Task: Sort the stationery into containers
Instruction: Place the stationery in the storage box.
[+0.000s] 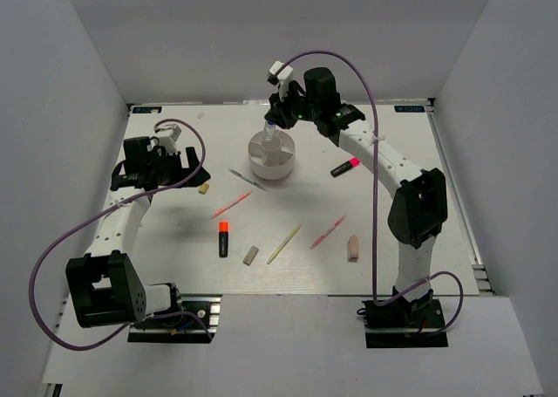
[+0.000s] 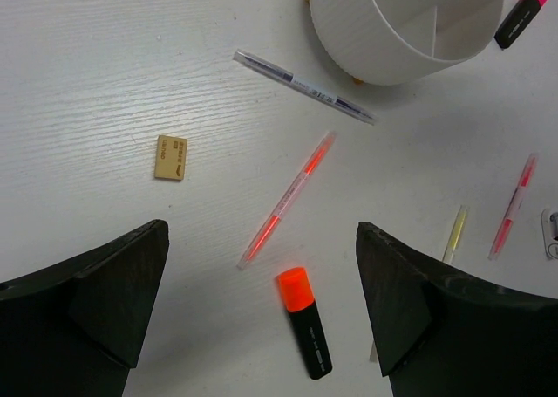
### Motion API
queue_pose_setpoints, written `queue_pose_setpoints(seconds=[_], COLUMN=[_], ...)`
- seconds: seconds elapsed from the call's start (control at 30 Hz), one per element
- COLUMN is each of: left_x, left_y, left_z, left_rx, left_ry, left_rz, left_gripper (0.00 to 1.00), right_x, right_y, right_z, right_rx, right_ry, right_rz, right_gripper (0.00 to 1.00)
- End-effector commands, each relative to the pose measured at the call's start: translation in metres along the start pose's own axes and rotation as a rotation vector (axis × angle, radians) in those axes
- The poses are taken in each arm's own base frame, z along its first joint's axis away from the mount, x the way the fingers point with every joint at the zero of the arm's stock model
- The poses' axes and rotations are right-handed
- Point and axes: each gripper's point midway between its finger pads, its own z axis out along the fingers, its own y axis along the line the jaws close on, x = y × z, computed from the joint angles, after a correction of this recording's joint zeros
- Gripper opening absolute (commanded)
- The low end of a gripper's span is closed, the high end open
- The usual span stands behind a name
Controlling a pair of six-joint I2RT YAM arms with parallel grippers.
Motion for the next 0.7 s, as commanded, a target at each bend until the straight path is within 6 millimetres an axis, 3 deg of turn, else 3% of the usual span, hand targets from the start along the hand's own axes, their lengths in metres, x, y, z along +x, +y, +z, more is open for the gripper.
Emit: queue_pose_setpoints(seconds=[0.0, 0.43, 0.67], left_x=[-0.015, -0.012, -0.010], left_y=[-0.003, -0.003, -0.003], left_z=[-0.006, -0.005, -0.004], left_rx=[-0.007, 0.008, 0.020], left_ry=[-0.045, -0.038, -0.033], left_rz=[0.044, 0.081, 0.100], left_gripper=[0.97, 0.97, 0.95], right_x=[-0.024, 0.004, 0.017], right_y=[-0.010, -0.005, -0.006], right_z=[-0.011, -0.001, 0.006], right_rx=[0.041, 0.018, 0.015], right_ry=[-0.063, -0.002, 0.025], right_rz=[-0.055, -0.039, -0.029], right_gripper=[0.00, 0.00, 0.05])
